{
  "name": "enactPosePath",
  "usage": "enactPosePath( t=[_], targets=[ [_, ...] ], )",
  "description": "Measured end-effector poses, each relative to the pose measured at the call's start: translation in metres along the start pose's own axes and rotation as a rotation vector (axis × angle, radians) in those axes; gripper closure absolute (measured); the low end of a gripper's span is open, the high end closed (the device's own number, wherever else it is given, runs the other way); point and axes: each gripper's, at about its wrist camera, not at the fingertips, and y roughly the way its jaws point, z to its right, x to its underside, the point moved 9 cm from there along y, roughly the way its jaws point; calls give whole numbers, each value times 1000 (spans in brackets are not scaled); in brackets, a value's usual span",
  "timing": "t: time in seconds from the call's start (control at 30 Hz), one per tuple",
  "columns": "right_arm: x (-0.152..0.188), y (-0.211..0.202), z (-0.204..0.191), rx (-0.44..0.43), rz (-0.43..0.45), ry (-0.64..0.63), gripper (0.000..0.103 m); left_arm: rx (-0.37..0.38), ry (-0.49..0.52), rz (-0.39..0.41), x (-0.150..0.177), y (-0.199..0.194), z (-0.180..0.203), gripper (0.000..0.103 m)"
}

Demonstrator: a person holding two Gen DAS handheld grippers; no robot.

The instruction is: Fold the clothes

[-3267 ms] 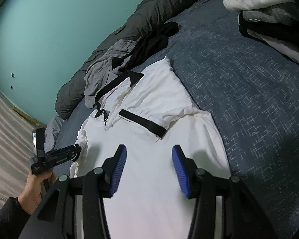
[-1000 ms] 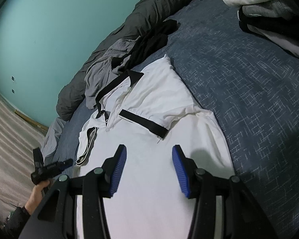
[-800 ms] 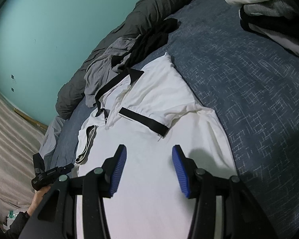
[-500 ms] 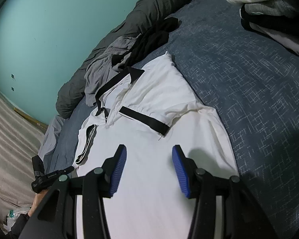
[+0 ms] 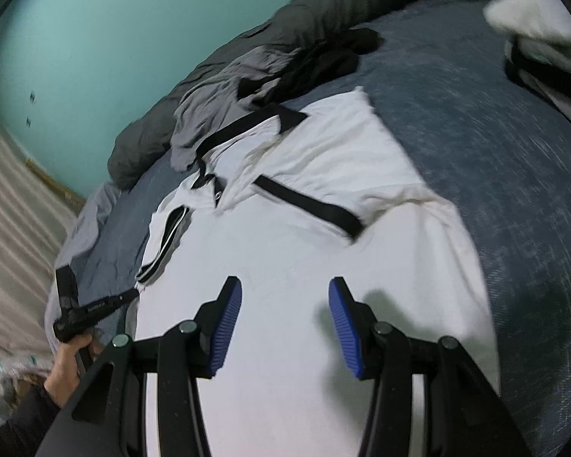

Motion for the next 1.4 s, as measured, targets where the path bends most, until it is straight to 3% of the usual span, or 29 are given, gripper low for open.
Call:
enactPosePath(
  t=[0.23, 0.37, 0.63, 0.9, 1.13, 1.23, 1.3, 1.4],
  targets=[
    [-28, 54, -74, -58, -120, -141, 50, 47, -44, 33, 1, 3, -4, 95],
    [-54, 100, -135, -71, -186, -282, 50, 57, -54, 43, 1, 5, -4, 95],
    [-73, 207, -248, -89, -320, -550, 50, 85, -66, 46, 0, 4, -6, 95],
    [-82, 290, -293, -8, -395, -713, 50, 111, -96, 46, 0, 7, -7, 95],
    [-76, 334, -296, 97, -456, -796, 55, 105, -97, 48, 1, 7, -7, 95],
    [-71, 343, -297, 99, -470, -805, 68, 109, -101, 47, 1, 6, -8, 96],
    [-68, 348, -298, 105, -477, -818, 87, 112, -103, 46, 2, 6, -8, 96],
    [-64, 352, -296, 123, -486, -829, 101, 112, -103, 46, 2, 6, -8, 96]
  ],
)
